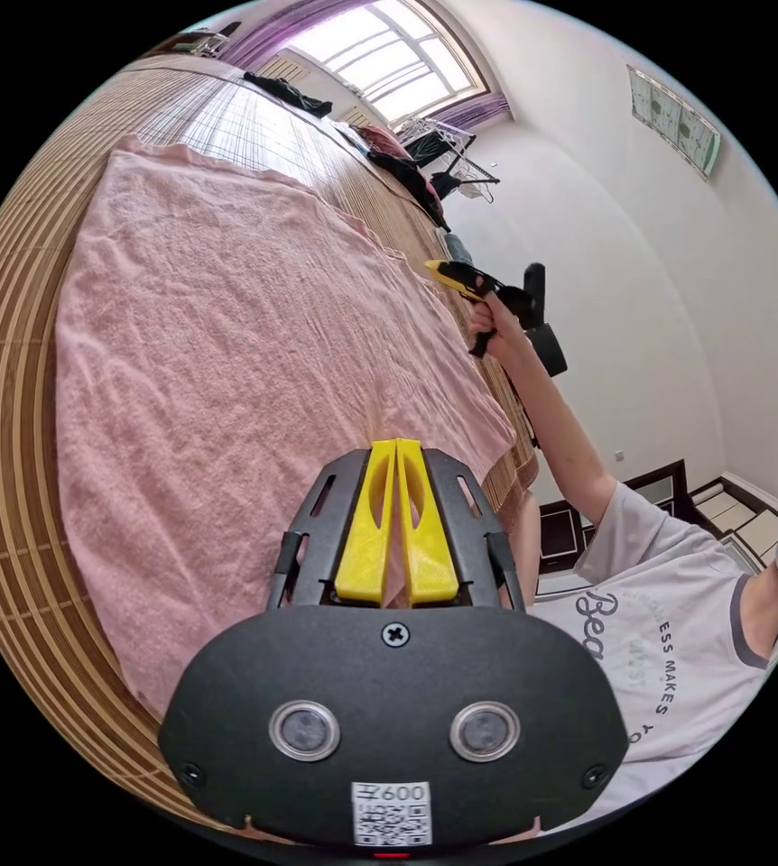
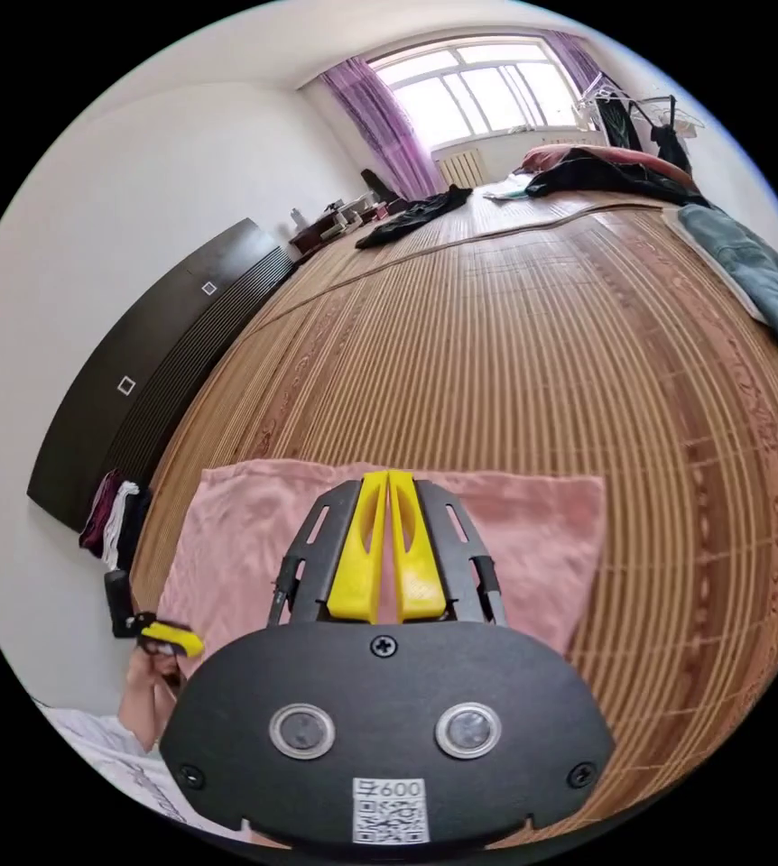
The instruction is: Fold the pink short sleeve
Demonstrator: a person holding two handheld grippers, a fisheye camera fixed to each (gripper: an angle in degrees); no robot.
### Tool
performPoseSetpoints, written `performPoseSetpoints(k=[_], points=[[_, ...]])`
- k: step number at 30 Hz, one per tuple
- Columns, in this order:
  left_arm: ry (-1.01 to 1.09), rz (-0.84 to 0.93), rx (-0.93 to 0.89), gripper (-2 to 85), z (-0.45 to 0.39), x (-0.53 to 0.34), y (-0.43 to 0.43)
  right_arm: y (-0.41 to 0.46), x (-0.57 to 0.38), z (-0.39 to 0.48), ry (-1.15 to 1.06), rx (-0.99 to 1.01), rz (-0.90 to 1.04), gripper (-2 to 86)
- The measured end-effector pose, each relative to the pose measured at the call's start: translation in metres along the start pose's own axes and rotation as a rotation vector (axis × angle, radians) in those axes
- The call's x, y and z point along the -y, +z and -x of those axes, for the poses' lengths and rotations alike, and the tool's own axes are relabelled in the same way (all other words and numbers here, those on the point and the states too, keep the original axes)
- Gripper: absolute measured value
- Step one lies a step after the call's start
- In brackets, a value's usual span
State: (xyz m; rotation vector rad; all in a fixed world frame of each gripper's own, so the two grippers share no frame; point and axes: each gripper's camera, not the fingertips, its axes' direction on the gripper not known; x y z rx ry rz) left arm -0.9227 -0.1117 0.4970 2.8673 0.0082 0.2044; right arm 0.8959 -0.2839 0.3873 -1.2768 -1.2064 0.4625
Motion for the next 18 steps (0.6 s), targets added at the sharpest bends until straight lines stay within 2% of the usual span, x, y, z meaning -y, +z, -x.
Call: performPoseSetpoints(k=[3, 5, 7, 9, 12, 14, 18], points=[[-0.002, -0.009, 0.011, 0.0, 0.025, -0.025, -0.019, -0.078, -0.072, 0.004, -0.098, -0.081, 0.031, -0.7], [-0.023, -0.027, 0.01, 0.0, 0.046, -0.048, -0.034, -0.144, -0.135, 0.007, -0.147, -0.11, -0.015, -0.3], [-0.03, -0.057, 0.014, 0.1, 0.059, -0.068, -0.047, -0.188, -0.172, 0.0, -0.184, 0.012, -0.035, 0.4], [-0.034, -0.071, 0.059, 0.1, 0.061, -0.087, -0.058, -0.222, -0.196, -0.024, -0.116, 0.094, -0.055, 3.1], [0.078, -0.018, 0.184, 0.1, 0.028, -0.119, -0.061, -0.251, -0.213, -0.077, 0.016, 0.164, -0.015, 8.8], [0.161, -0.03, 0.126, 0.1, 0.002, -0.15, -0.053, -0.258, -0.212, -0.113, 0.082, 0.331, 0.047, 11.5], [0.168, 0.004, -0.031, 0.1, -0.012, -0.174, -0.014, -0.259, -0.201, -0.149, 0.14, 0.491, 0.12, 10.1]])
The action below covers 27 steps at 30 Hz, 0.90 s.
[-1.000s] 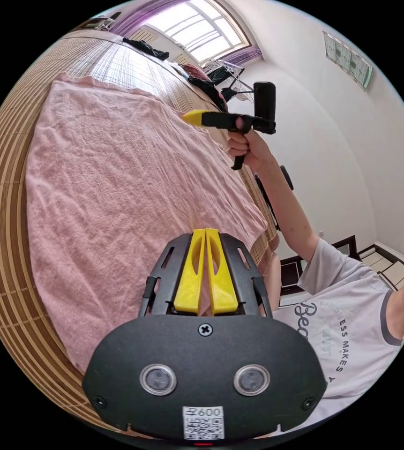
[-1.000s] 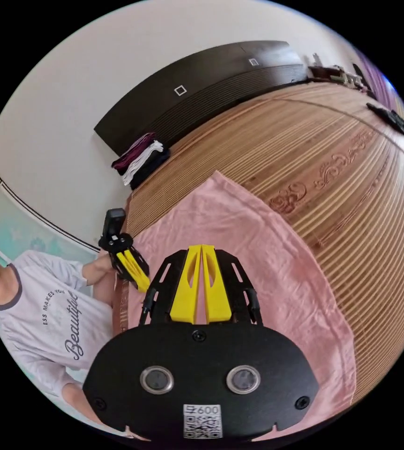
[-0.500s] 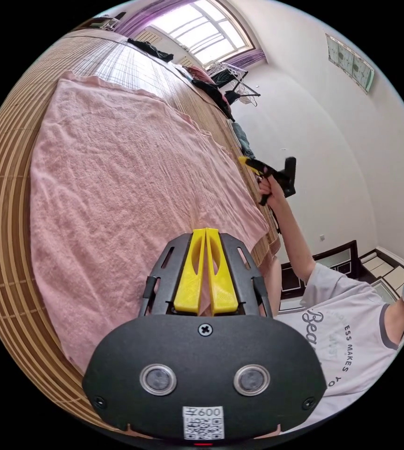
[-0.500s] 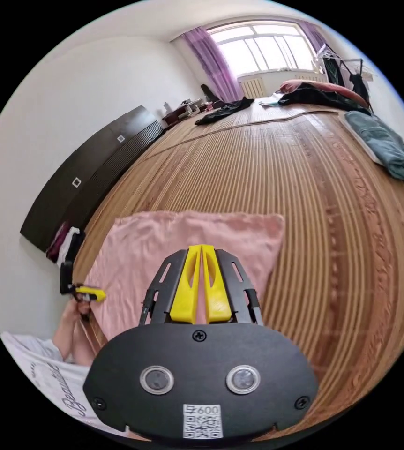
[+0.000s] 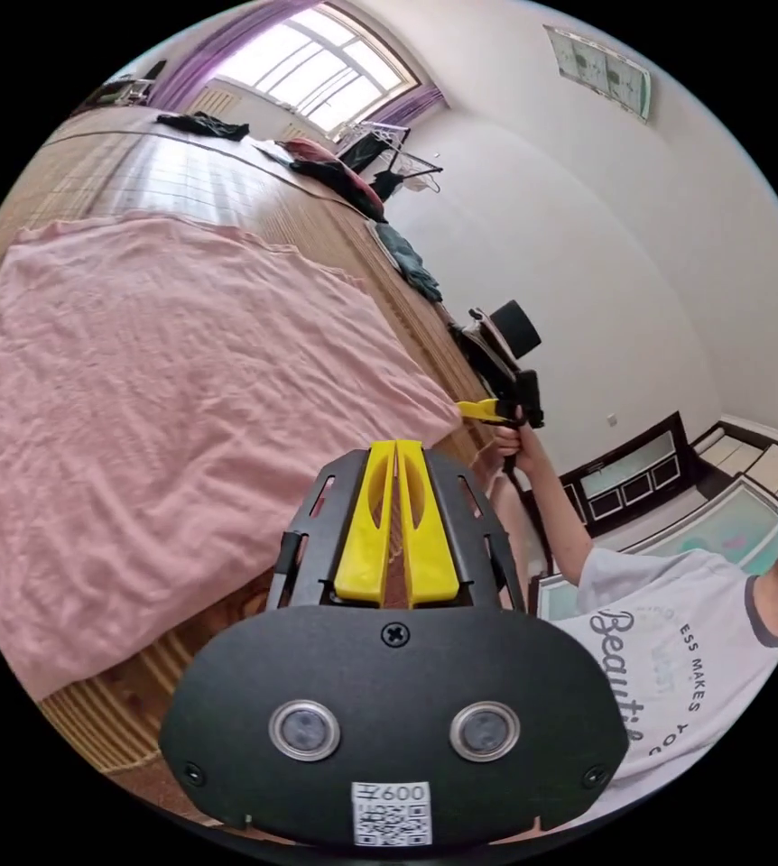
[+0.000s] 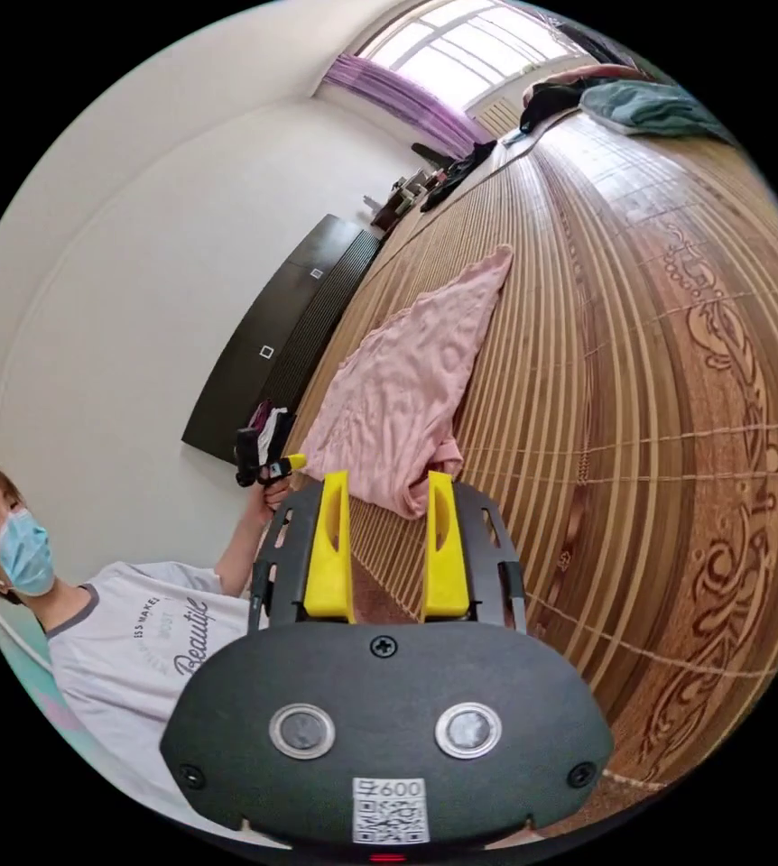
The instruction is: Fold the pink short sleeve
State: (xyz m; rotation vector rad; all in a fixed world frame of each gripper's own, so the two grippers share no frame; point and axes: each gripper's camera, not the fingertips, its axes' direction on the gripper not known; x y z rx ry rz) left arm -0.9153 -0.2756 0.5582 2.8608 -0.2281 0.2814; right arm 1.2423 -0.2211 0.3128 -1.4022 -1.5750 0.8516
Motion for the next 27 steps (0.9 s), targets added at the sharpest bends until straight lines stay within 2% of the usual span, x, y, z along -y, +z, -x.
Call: performPoseSetpoints(k=[6, 9, 14, 15, 17, 19, 21, 27], points=[[0.088, 0.172, 0.051, 0.1, -0.033, -0.01, 0.121, -0.029, 0.018, -0.027, 0.0, 0.075, 0.134, 5.5], [0.117, 0.277, 0.195, 0.1, -0.022, -0.024, 0.171, -0.038, 0.022, -0.033, -0.043, 0.068, 0.27, 0.5], [0.093, 0.248, 0.175, 0.0, 0.018, -0.064, 0.151, -0.093, 0.028, -0.043, -0.086, -0.023, 0.351, -0.8], [0.093, 0.249, 0.182, 0.0, 0.021, -0.068, 0.148, -0.105, 0.027, -0.046, -0.076, -0.05, 0.326, -0.8], [0.1, 0.248, 0.198, 0.0, 0.032, -0.084, 0.137, -0.16, 0.012, -0.052, -0.05, -0.098, 0.136, -0.8], [0.086, 0.245, 0.183, 0.0, 0.046, -0.093, 0.127, -0.178, -0.007, -0.048, -0.102, 0.009, 0.069, -0.7], [0.058, 0.239, 0.15, 0.0, 0.064, -0.101, 0.116, -0.173, -0.027, -0.036, -0.176, 0.065, 0.095, -0.5], [0.009, 0.203, 0.092, 0.0, 0.108, -0.13, 0.078, -0.124, -0.103, 0.022, -0.4, -0.178, 0.174, 2.2]])
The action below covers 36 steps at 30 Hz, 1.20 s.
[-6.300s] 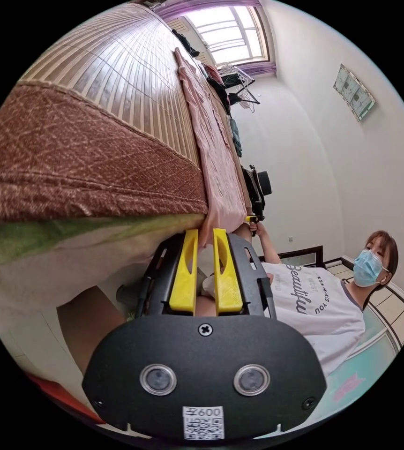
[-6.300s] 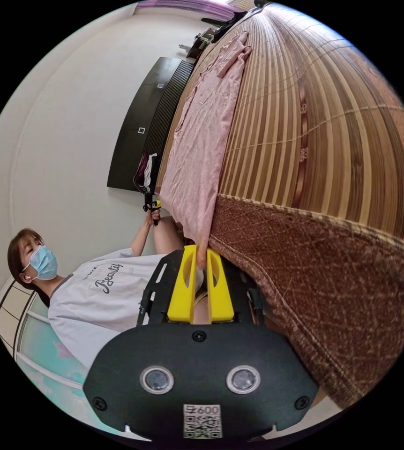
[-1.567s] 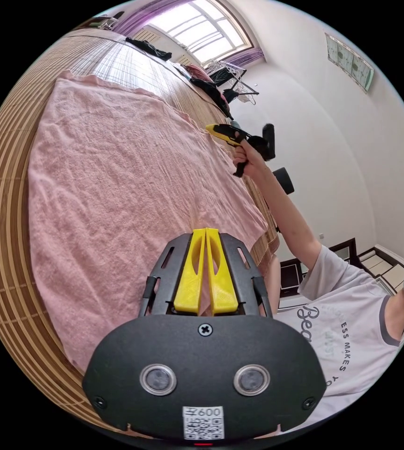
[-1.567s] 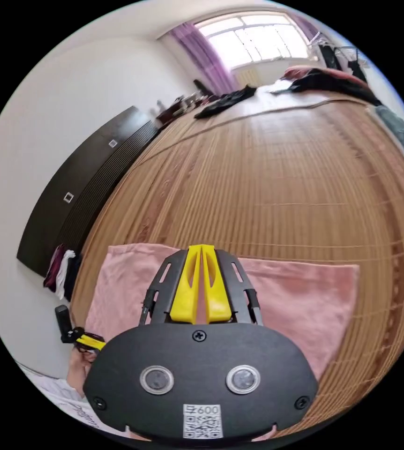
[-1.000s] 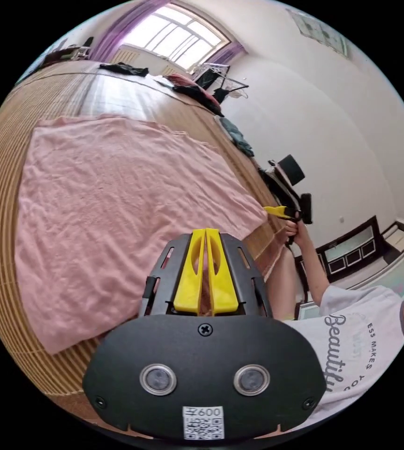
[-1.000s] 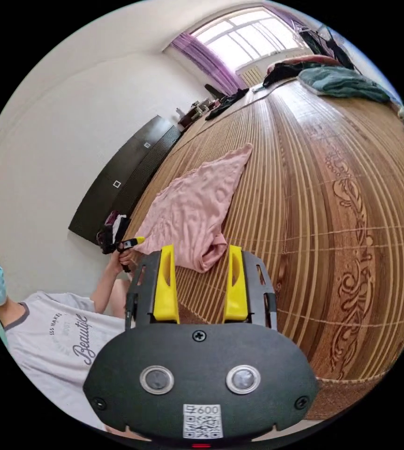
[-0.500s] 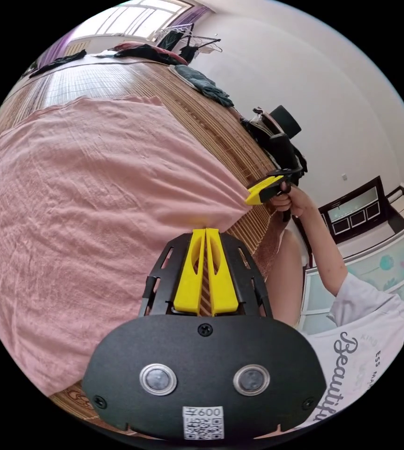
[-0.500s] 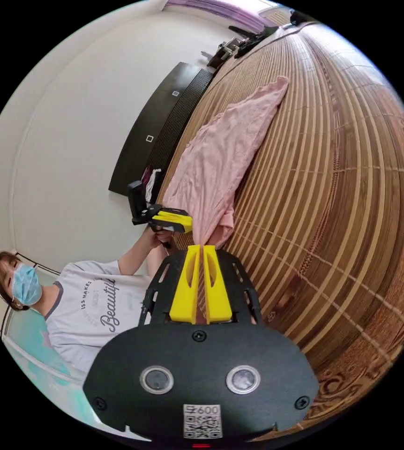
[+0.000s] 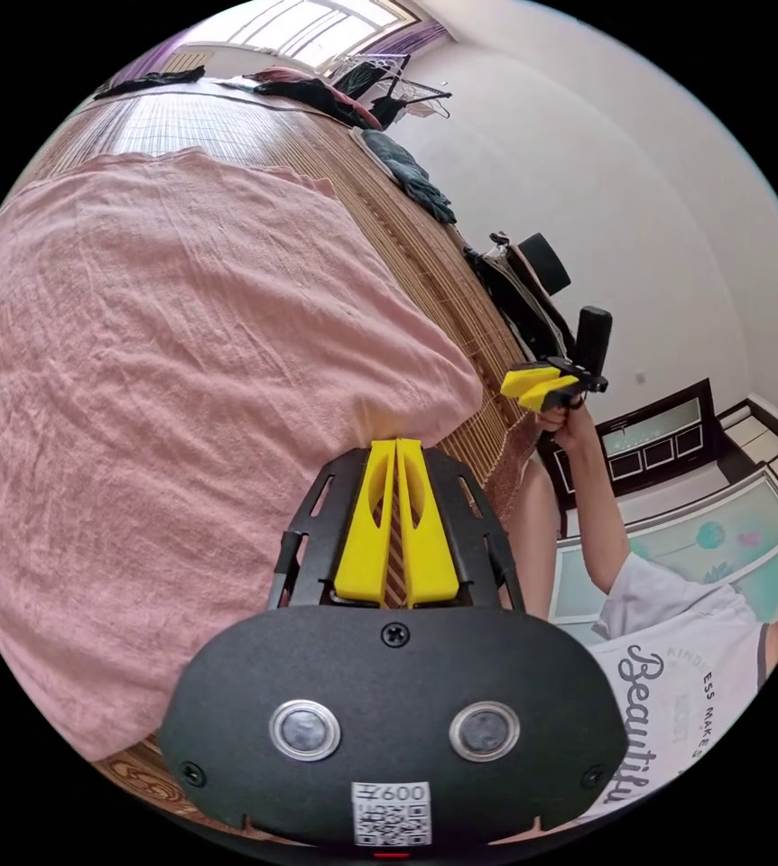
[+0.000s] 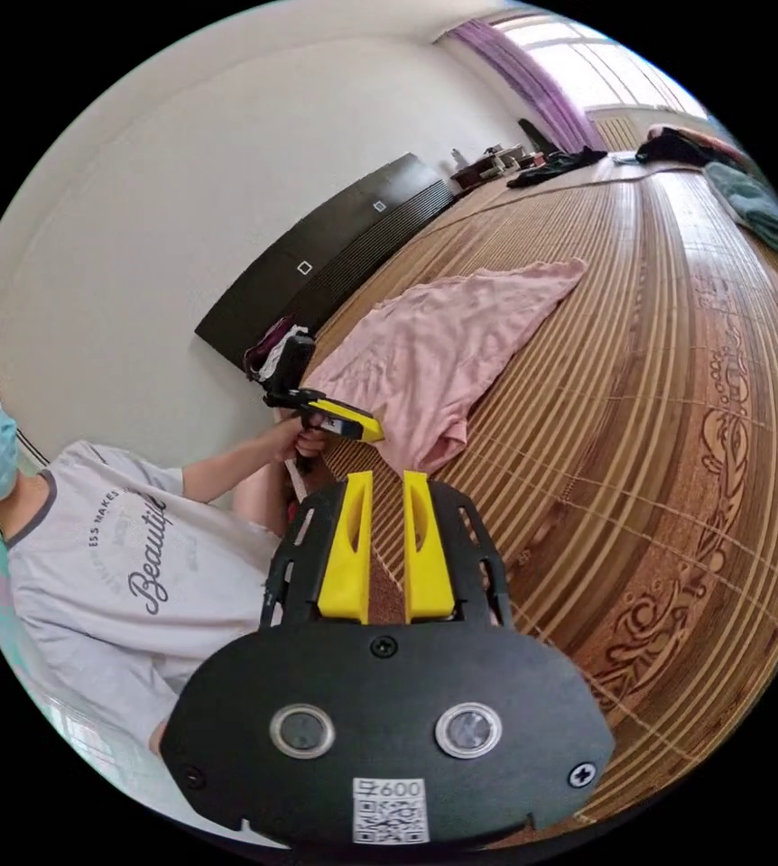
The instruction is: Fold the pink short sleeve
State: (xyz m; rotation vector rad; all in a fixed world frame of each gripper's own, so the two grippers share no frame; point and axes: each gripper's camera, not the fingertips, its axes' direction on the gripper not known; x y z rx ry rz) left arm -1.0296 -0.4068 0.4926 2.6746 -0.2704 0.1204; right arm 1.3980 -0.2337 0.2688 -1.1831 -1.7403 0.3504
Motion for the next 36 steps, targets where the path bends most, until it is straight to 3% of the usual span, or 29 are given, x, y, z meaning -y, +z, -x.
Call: performPoseSetpoints(k=[4, 14, 36], points=[[0.005, -0.003, 0.005, 0.0, 0.018, -0.017, -0.02, 0.029, -0.018, 0.022, -0.047, -0.23, 0.058, 2.8], [-0.007, -0.015, -0.041, 0.1, 0.065, -0.048, -0.068, 0.044, -0.059, 0.005, -0.059, -0.108, 0.104, 0.2], [-0.013, -0.023, -0.058, 0.1, 0.104, -0.07, -0.146, 0.108, -0.107, 0.006, -0.137, -0.322, 0.203, -0.8]])
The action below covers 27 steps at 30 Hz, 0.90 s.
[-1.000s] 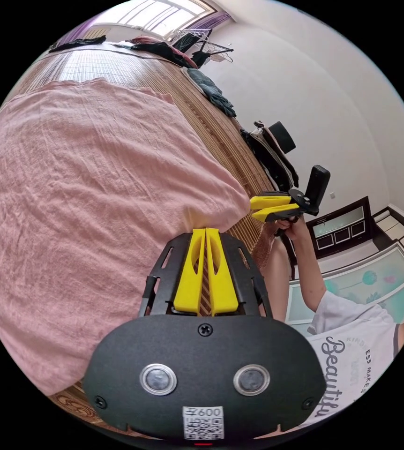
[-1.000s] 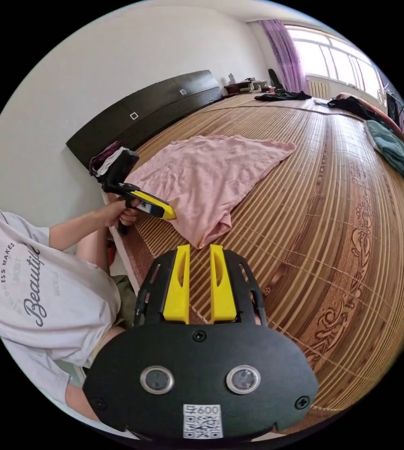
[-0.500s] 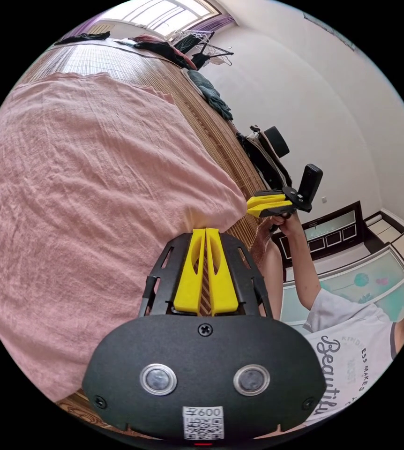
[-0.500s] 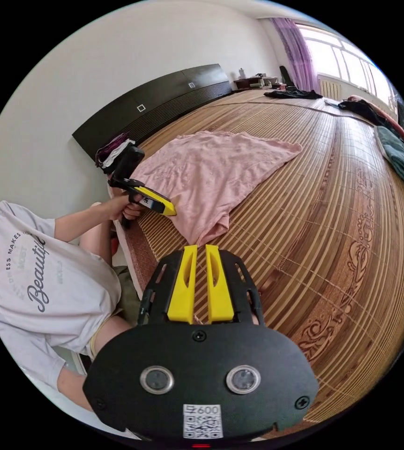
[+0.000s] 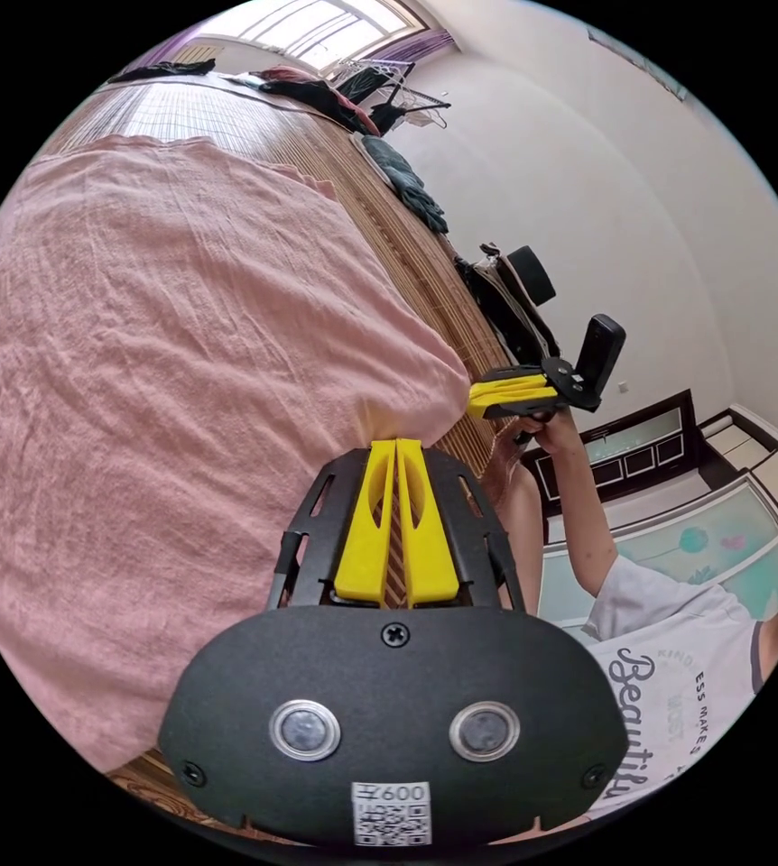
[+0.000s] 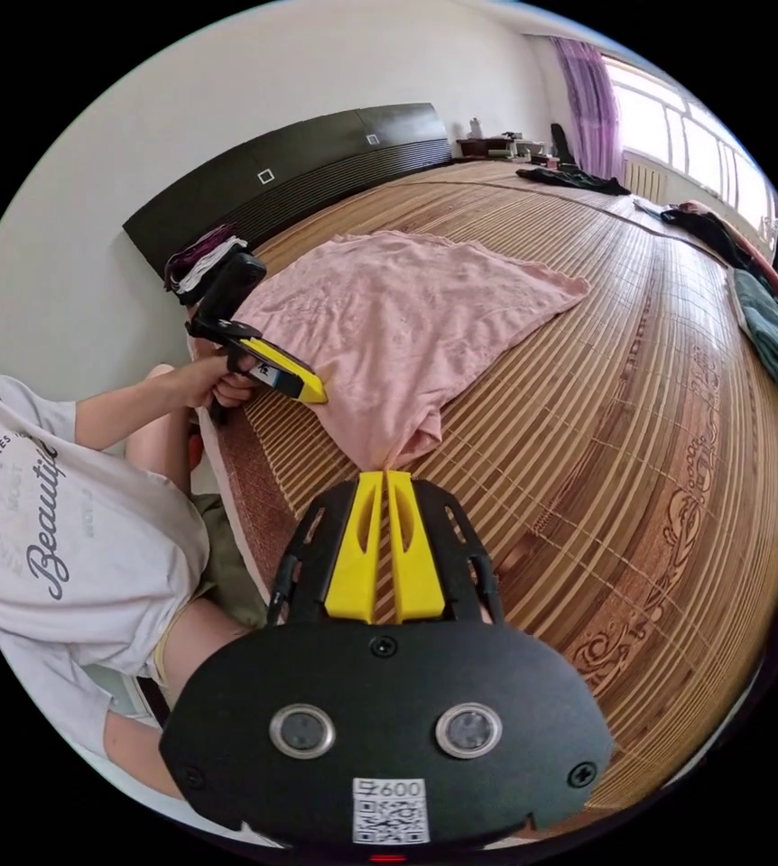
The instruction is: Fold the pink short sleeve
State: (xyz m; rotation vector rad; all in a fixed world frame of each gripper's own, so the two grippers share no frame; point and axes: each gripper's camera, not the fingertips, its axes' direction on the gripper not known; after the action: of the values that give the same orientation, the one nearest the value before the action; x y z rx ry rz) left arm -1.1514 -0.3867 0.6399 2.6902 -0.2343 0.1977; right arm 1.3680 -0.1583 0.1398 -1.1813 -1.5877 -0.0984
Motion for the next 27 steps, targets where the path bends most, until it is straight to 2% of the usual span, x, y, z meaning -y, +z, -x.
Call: performPoseSetpoints(k=[3, 5, 6, 8, 11, 16, 18, 20, 27], points=[[0.02, 0.007, 0.04, 0.0, -0.007, 0.001, -0.006, 0.001, -0.008, -0.003, 0.011, -0.037, 0.011, -0.9], [0.017, 0.006, 0.04, 0.0, -0.006, 0.002, -0.012, 0.013, -0.022, -0.008, 0.054, -0.38, 0.163, -0.8], [0.015, 0.006, 0.036, 0.0, -0.005, 0.002, -0.013, 0.008, -0.027, -0.007, 0.044, -0.398, 0.129, -0.8], [0.015, 0.004, 0.033, -0.1, -0.004, 0.003, -0.018, -0.022, -0.04, -0.013, 0.082, -0.172, -0.055, -0.9], [0.001, 0.005, 0.008, 0.0, 0.001, 0.006, -0.025, -0.015, -0.044, -0.005, 0.039, -0.017, -0.133, -0.9], [0.005, 0.002, 0.013, 0.0, -0.002, 0.01, -0.034, 0.047, -0.048, 0.008, 0.016, -0.019, -0.03, -0.8], [0.0, 0.001, 0.003, 0.0, -0.001, 0.012, -0.037, 0.066, -0.051, 0.013, 0.014, -0.083, -0.017, -0.8], [-0.008, 0.0, -0.015, 0.0, 0.002, 0.014, -0.041, 0.08, -0.057, 0.015, 0.02, -0.154, -0.042, -0.8], [-0.012, -0.003, -0.028, 0.0, 0.002, 0.022, -0.049, 0.096, -0.07, 0.009, 0.03, -0.158, -0.101, -0.9]])
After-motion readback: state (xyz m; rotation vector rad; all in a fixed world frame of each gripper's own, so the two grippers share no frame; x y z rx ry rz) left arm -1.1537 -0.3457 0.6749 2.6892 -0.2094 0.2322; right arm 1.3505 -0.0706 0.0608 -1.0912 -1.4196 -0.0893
